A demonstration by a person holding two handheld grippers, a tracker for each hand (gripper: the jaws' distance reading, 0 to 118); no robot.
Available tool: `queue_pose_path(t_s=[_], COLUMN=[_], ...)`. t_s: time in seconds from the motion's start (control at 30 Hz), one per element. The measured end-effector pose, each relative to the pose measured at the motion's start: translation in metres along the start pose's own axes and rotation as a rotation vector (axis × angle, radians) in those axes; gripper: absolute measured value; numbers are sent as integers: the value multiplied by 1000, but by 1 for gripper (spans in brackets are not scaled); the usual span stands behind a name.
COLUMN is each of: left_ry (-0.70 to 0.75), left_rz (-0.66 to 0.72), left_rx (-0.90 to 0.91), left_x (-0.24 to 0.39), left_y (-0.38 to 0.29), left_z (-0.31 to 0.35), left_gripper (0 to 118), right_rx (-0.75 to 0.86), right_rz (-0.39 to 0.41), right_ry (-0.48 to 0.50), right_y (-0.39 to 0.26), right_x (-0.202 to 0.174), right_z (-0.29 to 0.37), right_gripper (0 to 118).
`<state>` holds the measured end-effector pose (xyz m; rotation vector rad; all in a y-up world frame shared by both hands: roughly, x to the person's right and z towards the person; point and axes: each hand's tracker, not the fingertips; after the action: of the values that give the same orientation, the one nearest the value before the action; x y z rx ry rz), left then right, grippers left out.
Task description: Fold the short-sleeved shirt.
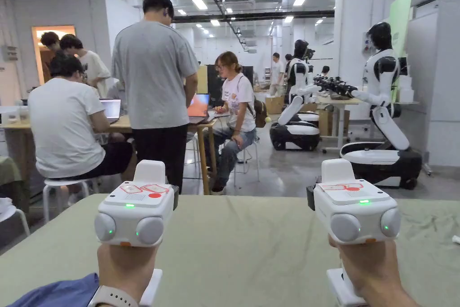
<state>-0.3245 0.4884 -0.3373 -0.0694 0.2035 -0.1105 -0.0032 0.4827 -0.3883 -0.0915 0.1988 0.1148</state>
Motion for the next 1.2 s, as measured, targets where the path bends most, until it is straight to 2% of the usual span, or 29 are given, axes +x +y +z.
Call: queue_pose_path(t_s=[0.27, 0.43, 0.53, 0.57, 0.67, 0.77, 0.83, 0.97, 1.07, 1.1, 1.13, 1.17, 1.2], left_ry=[297, 409, 406, 370, 163, 41, -31, 33, 38, 63, 75, 86, 90], left_rz=[1, 15, 11, 21, 101, 120, 99, 57, 59, 60, 59, 52, 49], left_rx=[-137, -186, -236, -311, -731, -1111, -1159, -1138, -1076, -1026, -996, -994, -995], left_x=[-142, -192, -198, -197, -191, -165, -148, -128, -124, -125, -124, -123, -123], left_y=[-52, -75, -85, -92, -123, -174, -205, -249, -256, -249, -249, -251, -253], left_z=[42, 61, 48, 36, -15, -53, -71, -104, -126, -126, -131, -137, -142], left_gripper=[0, 0, 0, 0, 0, 0, 0, 0, 1, 32, 72, 107, 118], right_rx=[-9, -6, -17, -22, -44, -65, -77, -92, -106, -112, -116, -120, -125], right_rz=[-6, 19, 34, 37, 46, 50, 58, 81, 92, 91, 91, 93, 94], right_ry=[274, 385, 397, 403, 410, 408, 410, 419, 422, 424, 424, 420, 418], right_y=[-11, -23, -30, -33, -46, -62, -70, -81, -88, -91, -93, -97, -100], right_x=[-149, -211, -223, -225, -230, -231, -234, -239, -240, -241, -241, -241, -241], right_z=[-18, -19, -26, -30, -48, -69, -82, -97, -109, -115, -120, -123, -128], right_gripper=[0, 0, 0, 0, 0, 0, 0, 0, 0, 0, 0, 0, 0])
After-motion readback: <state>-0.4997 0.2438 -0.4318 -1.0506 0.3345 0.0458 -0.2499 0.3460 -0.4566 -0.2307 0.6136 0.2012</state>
